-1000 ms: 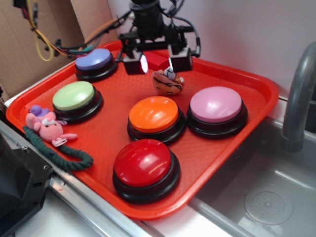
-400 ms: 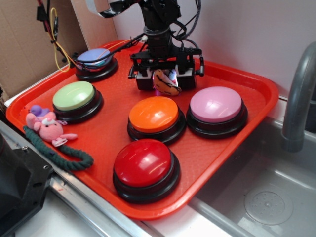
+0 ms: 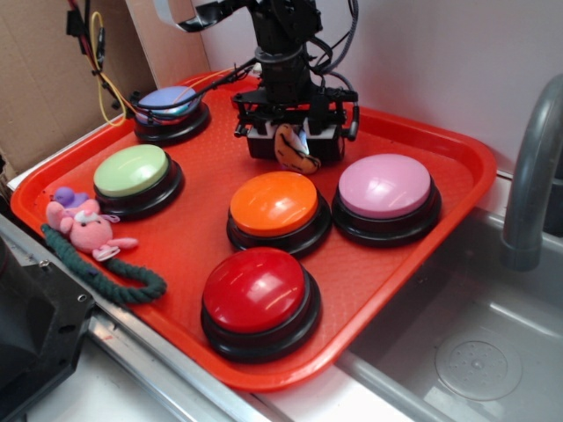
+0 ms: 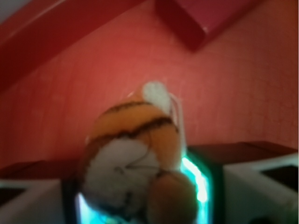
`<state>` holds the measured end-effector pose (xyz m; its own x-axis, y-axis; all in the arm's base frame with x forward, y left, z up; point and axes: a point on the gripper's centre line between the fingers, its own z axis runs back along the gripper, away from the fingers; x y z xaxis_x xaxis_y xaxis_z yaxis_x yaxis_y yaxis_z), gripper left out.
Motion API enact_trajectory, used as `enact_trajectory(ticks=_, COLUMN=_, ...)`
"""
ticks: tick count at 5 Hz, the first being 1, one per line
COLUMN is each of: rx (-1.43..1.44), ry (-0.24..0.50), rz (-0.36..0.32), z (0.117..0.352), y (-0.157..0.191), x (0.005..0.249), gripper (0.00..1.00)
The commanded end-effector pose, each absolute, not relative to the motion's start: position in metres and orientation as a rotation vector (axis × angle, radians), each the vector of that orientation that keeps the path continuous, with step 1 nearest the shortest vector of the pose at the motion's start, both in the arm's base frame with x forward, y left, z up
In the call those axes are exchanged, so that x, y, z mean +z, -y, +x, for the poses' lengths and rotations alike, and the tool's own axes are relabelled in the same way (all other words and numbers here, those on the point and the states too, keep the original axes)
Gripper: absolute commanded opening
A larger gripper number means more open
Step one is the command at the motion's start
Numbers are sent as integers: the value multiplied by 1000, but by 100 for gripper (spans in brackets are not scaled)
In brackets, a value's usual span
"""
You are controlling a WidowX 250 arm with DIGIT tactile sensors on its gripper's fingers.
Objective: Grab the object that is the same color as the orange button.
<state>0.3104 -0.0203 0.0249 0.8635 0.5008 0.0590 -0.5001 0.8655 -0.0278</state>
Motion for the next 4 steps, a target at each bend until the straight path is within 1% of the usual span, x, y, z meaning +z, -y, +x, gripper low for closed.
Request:
enact_trajectory(ticks=1, rx=323, ry=164, rz=-21, z=293, y=-7, x=97, gripper=0)
enact_trajectory(ticks=2, rx=271, ry=132, rz=7, z=267, y=-18, x=117, gripper=0)
enact_trajectory(ticks=3, rx=226, ry=114, rz=-2, z=242, y=-27, x=128, gripper=0)
enact_trajectory(ticks=4, rx=170, ry=83, rz=22, z=213, y=-31, x=133, gripper=0)
